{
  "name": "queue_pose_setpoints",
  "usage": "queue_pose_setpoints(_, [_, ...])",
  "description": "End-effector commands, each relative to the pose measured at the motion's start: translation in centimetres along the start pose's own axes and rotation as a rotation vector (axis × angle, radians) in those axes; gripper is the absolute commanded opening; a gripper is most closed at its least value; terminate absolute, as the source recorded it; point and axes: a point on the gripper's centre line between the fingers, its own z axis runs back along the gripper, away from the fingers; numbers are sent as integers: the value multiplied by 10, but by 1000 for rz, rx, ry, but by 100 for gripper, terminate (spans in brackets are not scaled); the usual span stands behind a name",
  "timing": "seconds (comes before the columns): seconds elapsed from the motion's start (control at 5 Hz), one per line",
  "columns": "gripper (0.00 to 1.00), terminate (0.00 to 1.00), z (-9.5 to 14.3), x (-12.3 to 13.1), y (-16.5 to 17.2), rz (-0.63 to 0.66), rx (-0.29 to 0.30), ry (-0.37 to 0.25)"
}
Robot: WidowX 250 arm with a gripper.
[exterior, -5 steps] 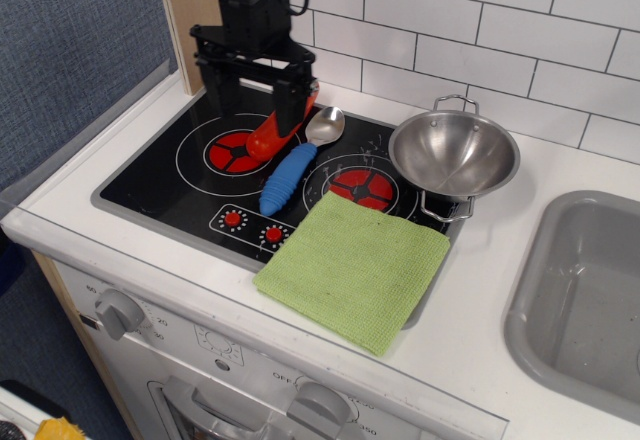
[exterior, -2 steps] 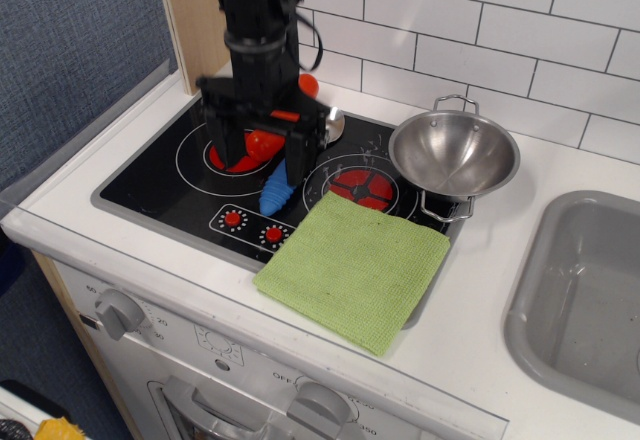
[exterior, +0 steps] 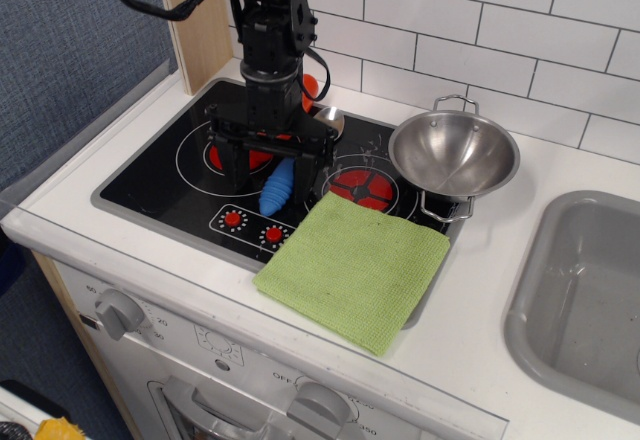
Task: Put the blue spoon to the left of the hot dog
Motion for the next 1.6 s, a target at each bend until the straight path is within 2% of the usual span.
queue_pose_setpoints(0.0, [0, 0, 13, 1, -3, -33, -4, -49])
queue_pose_setpoints(0.2, [0, 0, 24, -1, -6, -52, -17, -80])
queue_pose_setpoints(0.4, [0, 0, 56, 5, -1, -103, -40, -133])
queue_pose_setpoints(0.6, [0, 0, 97, 27, 22, -131, -92, -207])
queue_pose_setpoints(0.8, [0, 0, 105, 55, 62, -142, -17, -229])
queue_pose_setpoints(1.0, [0, 0, 84, 74, 87, -167, 50, -152])
queue_pose_setpoints(1.2, [0, 0, 70, 76, 99, -163, 99, -123])
queue_pose_setpoints(1.4, [0, 0, 56, 76, 106, -117, 114, -90])
